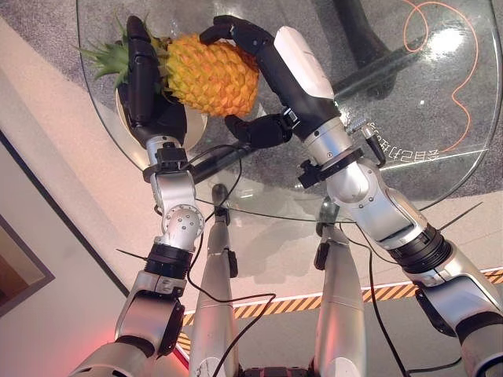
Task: Pick up the fruit to the plate
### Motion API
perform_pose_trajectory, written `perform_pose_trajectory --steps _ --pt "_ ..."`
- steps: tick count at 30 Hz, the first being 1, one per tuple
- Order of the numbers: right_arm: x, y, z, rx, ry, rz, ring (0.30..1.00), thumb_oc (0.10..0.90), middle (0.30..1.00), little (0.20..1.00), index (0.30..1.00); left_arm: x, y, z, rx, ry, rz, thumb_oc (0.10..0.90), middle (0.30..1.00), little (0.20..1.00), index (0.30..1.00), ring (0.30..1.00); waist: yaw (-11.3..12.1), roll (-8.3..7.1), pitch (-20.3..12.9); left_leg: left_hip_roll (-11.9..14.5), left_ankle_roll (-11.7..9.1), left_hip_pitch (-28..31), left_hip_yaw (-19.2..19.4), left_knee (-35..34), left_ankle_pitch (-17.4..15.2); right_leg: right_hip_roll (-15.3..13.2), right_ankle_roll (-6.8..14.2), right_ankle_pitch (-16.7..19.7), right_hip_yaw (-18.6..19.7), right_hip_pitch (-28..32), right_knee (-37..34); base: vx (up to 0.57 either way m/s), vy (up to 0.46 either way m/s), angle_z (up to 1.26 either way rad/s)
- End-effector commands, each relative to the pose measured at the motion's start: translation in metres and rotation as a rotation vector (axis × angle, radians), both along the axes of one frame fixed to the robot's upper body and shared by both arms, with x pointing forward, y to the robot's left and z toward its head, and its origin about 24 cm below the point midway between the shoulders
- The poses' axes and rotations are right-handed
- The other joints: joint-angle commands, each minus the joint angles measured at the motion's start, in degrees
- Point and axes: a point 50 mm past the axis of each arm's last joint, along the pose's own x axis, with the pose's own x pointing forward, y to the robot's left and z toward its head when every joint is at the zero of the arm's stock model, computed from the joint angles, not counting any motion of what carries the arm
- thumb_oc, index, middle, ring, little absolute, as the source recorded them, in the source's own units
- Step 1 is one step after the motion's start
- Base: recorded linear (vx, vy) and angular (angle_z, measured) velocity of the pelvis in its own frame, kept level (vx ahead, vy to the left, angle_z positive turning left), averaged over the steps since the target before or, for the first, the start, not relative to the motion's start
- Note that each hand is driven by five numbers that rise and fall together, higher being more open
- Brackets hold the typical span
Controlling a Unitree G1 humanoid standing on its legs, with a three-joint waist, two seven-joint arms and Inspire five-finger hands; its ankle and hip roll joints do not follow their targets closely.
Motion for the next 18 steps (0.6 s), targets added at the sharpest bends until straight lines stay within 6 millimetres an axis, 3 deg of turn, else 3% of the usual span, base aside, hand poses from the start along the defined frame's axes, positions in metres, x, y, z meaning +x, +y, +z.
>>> perform_pose_trajectory --steps 1,18 --pt "-0.033 0.01 0.056 0.153 -0.259 0.108 0.9 0.8 0.9 0.9 0.9 -0.03 -0.021 0.071 0.129 -0.395 0.037 0.1 0.3 0.2 0.3 0.3 1.8 -2.1 -0.9 -0.7 0.5 0.6 0.1 4.7 -5.2 2.1 -0.2 10.8 -3.4 4.8 -12.8 0.0 0.0 0.0" --pt "-0.032 0.006 0.059 0.181 -0.274 0.094 0.9 0.8 0.9 0.9 0.9 -0.035 -0.009 0.073 0.075 -0.349 0.182 0.1 0.3 0.2 0.3 0.3 2.0 -2.16 -0.9 -0.8 0.4 0.0 -0.1 4.3 -4.4 2.1 -0.4 11.0 -3.6 4.5 -13.0 0.0 0.0 0.0"
